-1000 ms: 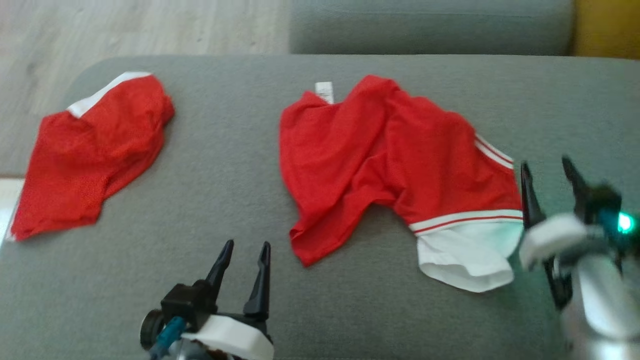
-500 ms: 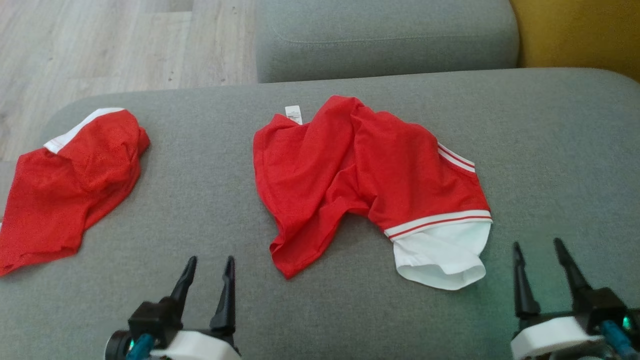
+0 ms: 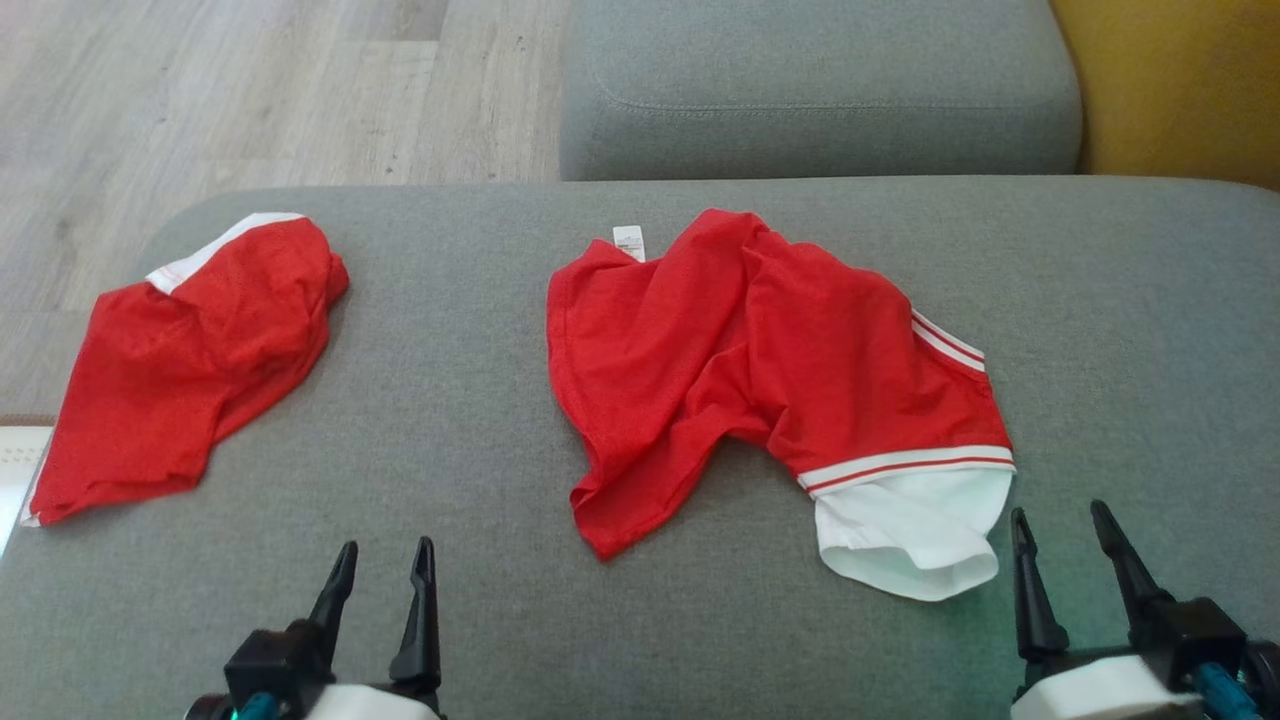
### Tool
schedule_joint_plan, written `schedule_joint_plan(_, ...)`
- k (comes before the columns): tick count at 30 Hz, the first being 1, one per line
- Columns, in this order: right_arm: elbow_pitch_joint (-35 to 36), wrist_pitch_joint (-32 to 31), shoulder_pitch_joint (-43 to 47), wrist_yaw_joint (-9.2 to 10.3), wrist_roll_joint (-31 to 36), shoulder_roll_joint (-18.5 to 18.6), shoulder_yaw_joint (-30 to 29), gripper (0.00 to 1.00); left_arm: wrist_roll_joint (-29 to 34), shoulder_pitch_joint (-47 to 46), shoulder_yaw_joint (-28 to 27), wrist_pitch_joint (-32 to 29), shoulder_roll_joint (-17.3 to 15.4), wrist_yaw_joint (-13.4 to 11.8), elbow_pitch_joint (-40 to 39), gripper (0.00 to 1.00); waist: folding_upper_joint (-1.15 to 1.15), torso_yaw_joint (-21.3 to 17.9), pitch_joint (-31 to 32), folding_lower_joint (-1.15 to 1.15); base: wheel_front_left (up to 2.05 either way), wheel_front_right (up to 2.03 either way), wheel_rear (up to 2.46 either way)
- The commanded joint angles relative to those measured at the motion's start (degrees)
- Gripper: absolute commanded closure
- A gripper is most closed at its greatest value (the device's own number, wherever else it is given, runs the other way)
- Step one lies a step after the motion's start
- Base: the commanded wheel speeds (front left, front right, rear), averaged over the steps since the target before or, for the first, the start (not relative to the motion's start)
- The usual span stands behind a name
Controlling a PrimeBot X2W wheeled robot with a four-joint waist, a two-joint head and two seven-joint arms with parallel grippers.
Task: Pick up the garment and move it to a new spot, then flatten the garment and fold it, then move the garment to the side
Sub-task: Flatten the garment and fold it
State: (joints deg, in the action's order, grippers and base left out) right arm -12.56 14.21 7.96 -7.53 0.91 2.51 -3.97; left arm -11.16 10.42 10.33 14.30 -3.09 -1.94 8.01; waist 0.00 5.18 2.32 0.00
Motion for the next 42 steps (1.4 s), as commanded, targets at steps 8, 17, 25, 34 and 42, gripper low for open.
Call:
schedule_joint_plan(8, 0.91, 0.78, -1.41, 0.04, -0.28, 0.38, 1.51, 0.00, 0.22, -2.14, -2.31, 0.70, 0.22, 0.31, -1.49, 0.00, 0.00, -0.20, -0.12, 0.00, 0.00, 0.00, 0.00)
schedule_joint_plan(17, 0.82, 0.78, -1.24, 0.04, -0.43, 0.37, 2.02, 0.00, 0.52, -2.15, -2.64, 0.70, 0.22, 0.56, -1.29, 0.00, 0.00, -0.41, -0.10, 0.00, 0.00, 0.00, 0.00)
schedule_joint_plan(25, -1.41, -4.51, -3.90, 0.04, -8.83, 0.37, 0.39, 0.00, 1.72, -3.45, 0.17, 0.70, 0.22, 0.81, -1.00, 0.00, 0.00, -1.10, -0.61, 0.00, 0.00, 0.00, 0.00)
schedule_joint_plan(34, -4.13, -24.79, -12.94, 0.04, -13.54, 0.37, -0.95, 0.00, 1.84, -12.53, 10.66, 0.70, 0.22, 0.51, 8.94, 0.00, 0.00, -1.77, -3.34, 0.00, 0.00, 0.00, 0.00)
schedule_joint_plan(42, -4.55, -30.70, -12.75, 0.04, -15.32, 0.37, 4.10, 0.00, 0.52, -19.53, 16.02, 0.70, 0.22, -0.67, 18.24, 0.00, 0.00, -1.73, -5.55, 0.00, 0.00, 0.00, 0.00)
